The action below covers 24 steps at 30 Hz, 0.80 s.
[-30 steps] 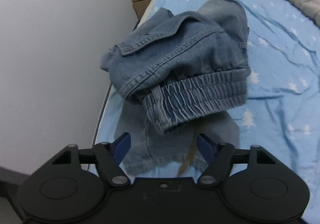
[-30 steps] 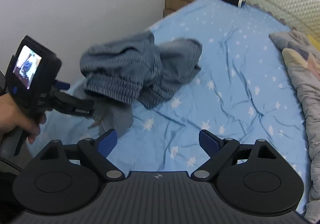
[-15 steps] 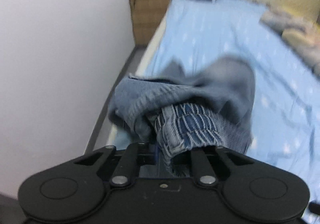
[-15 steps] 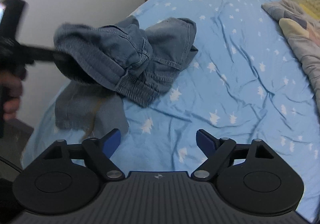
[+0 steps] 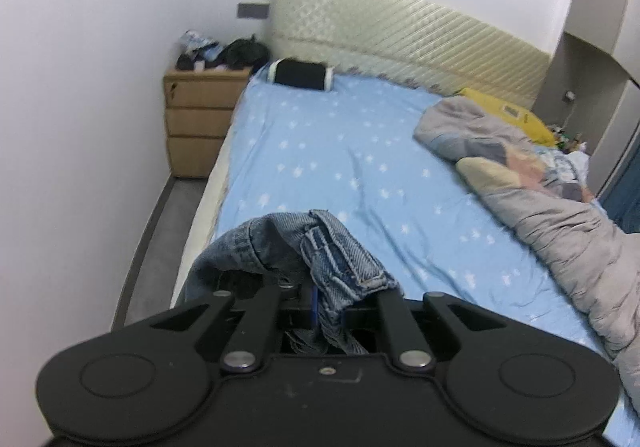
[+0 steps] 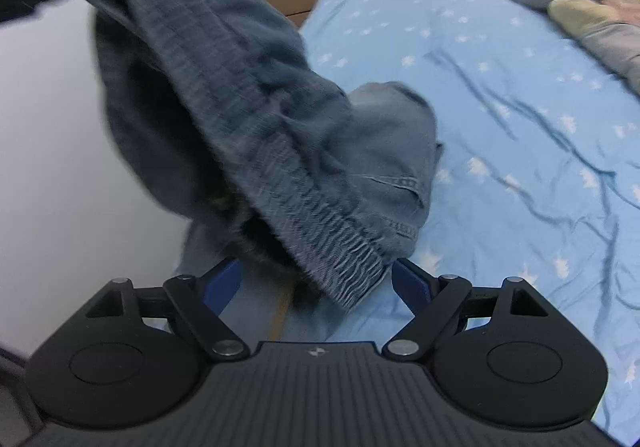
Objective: Fold clothes
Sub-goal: 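Lift the cuff with the left tool while the right tool grasps the other cuff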
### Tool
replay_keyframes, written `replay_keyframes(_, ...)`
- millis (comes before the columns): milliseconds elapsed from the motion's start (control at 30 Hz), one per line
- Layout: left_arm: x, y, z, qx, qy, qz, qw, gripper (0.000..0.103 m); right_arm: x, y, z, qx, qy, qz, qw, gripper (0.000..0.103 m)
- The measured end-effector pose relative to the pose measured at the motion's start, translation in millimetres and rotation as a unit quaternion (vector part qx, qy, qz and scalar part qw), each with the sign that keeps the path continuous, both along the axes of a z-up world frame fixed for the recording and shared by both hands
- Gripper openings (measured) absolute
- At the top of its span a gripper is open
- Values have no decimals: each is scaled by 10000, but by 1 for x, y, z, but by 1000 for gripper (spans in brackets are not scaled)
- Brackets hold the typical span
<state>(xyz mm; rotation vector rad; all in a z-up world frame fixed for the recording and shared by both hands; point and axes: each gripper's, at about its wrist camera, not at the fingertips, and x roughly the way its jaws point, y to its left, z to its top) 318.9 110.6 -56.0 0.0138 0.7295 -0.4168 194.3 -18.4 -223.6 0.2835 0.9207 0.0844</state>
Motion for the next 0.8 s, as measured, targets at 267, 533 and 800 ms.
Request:
replay_keyframes(267,-9,-1,21,-21,-56,-183,9998,8,7,-36,-21,307,201,-832,9959,54)
replay_keyframes(533,-18,-20,56,-212,-343,-453,9982,8,-12,-85,19,1024,107,-1221,9872,7)
replay_keyframes(800,-30,-85,93,-482,-620,-1050,9914,8,-104,-149,91,1352,-358,-996,9851,7)
